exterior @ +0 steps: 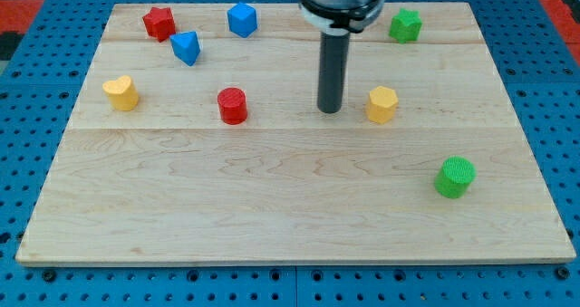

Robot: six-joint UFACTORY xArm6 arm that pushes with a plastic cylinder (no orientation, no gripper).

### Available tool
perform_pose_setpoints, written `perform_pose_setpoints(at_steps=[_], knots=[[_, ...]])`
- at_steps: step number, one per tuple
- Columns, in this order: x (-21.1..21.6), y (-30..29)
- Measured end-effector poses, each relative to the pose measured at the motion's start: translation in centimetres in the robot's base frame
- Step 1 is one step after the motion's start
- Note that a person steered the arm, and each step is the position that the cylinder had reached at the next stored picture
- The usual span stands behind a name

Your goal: Place the red star vertically below to the red circle

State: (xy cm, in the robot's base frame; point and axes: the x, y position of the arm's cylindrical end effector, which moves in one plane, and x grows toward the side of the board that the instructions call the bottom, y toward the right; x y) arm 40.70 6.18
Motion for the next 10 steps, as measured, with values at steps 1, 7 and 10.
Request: perform_pose_setpoints(at_steps=[1, 7, 10], knots=[[0.0, 3.7], [-5.6, -13.6], [-10.0, -33.8]])
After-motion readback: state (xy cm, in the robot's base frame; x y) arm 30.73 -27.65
